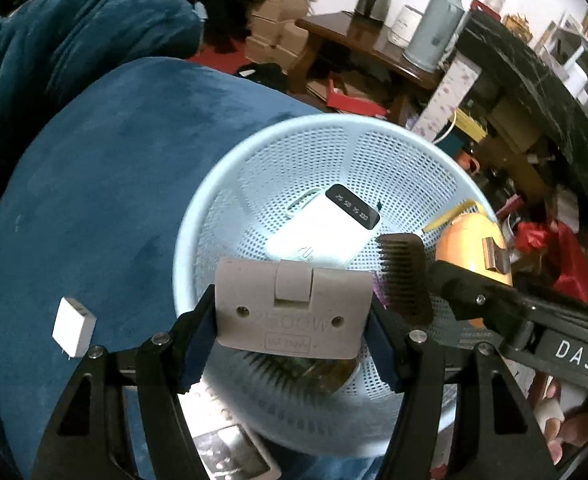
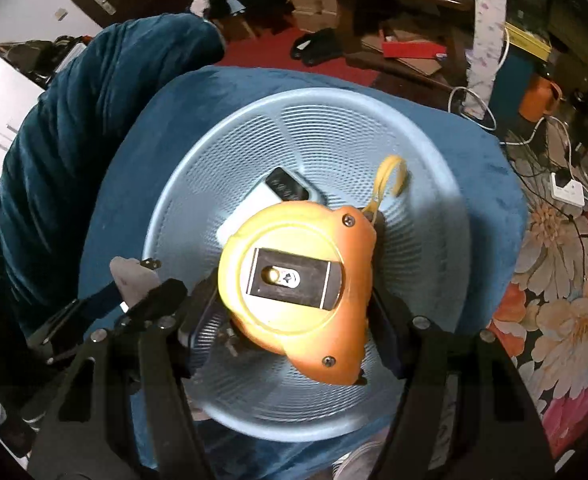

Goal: Organize rigid objects
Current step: 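Carry the socket plate and tape measure over the blue basket with both grippers, then lower the socket plate and tape measure into the basket and open both grippers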

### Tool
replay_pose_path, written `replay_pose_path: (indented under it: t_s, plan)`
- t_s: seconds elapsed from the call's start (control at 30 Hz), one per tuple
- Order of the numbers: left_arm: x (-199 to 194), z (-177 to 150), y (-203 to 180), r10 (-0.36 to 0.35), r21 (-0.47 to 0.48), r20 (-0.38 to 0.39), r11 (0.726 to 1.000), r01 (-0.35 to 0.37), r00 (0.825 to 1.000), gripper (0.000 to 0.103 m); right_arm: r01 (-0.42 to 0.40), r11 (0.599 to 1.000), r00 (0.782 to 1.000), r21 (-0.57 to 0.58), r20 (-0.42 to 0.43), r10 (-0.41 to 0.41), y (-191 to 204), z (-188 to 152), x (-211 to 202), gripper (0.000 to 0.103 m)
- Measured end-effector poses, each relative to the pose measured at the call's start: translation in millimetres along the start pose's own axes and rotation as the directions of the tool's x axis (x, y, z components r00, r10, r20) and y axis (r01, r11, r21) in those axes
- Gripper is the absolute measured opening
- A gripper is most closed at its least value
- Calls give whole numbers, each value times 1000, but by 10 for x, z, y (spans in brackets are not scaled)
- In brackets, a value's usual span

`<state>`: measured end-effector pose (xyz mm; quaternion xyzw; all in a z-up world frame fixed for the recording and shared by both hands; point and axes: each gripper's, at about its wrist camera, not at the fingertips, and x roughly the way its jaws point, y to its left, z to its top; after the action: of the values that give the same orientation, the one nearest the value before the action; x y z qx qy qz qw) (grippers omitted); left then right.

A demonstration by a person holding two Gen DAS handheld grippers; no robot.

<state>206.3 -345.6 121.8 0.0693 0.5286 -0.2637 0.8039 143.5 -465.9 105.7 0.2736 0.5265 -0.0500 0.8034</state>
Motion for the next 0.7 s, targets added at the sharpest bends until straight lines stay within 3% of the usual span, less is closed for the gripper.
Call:
replay_pose_path:
  t_s: [0.27, 0.7]
  plan:
    - [186, 0, -41, 80, 70, -19, 994, -78, 997, 68, 72, 995, 997, -68, -35, -74, 34, 14, 177, 67]
    - [249, -68, -74, 109, 110, -28, 988, -106, 994, 68, 169, 974, 983, -149, -40, -176, 104, 0, 248, 68]
